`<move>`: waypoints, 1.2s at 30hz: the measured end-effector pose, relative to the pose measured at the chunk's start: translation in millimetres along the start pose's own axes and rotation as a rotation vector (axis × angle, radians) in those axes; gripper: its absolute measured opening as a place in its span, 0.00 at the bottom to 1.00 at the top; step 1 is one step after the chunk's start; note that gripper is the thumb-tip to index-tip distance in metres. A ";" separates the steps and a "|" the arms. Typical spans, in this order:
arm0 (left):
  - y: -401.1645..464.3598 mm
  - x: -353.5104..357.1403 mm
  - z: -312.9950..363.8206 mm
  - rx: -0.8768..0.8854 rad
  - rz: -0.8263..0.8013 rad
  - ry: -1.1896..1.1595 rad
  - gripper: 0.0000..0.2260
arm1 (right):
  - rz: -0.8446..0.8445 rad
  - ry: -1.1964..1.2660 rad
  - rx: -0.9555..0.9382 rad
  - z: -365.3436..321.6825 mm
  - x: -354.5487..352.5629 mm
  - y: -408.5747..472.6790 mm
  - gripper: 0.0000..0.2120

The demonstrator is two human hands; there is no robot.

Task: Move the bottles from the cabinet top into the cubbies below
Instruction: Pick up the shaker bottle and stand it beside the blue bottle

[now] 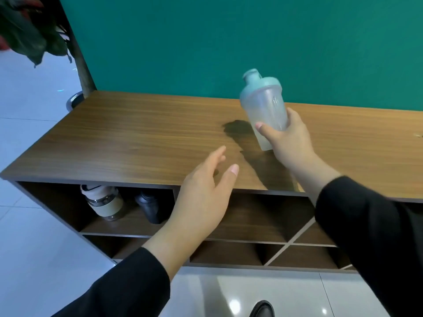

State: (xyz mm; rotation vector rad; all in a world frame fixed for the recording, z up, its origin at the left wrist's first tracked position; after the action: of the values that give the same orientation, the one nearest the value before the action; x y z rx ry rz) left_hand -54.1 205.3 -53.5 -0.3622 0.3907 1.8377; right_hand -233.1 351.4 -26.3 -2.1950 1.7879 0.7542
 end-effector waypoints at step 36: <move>54.2 188.6 -162.6 -0.292 -0.324 -0.066 0.35 | -0.280 0.295 0.288 237.9 84.3 -98.1 0.39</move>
State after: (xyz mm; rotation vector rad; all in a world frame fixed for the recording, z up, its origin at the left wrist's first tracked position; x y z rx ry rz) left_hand -152.0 279.4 -276.8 -0.5307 0.0118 1.5824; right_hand -188.2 414.8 -285.7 -2.3721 1.5380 0.1096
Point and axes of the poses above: each hand's wrist, its own y-axis towards the middle knuckle, its own x-axis out of the palm, z = x × y, the point moved 10 cm from there along y, towards the middle knuckle, and after that the axes turned 6 degrees about -z, right-handed, at the moved point
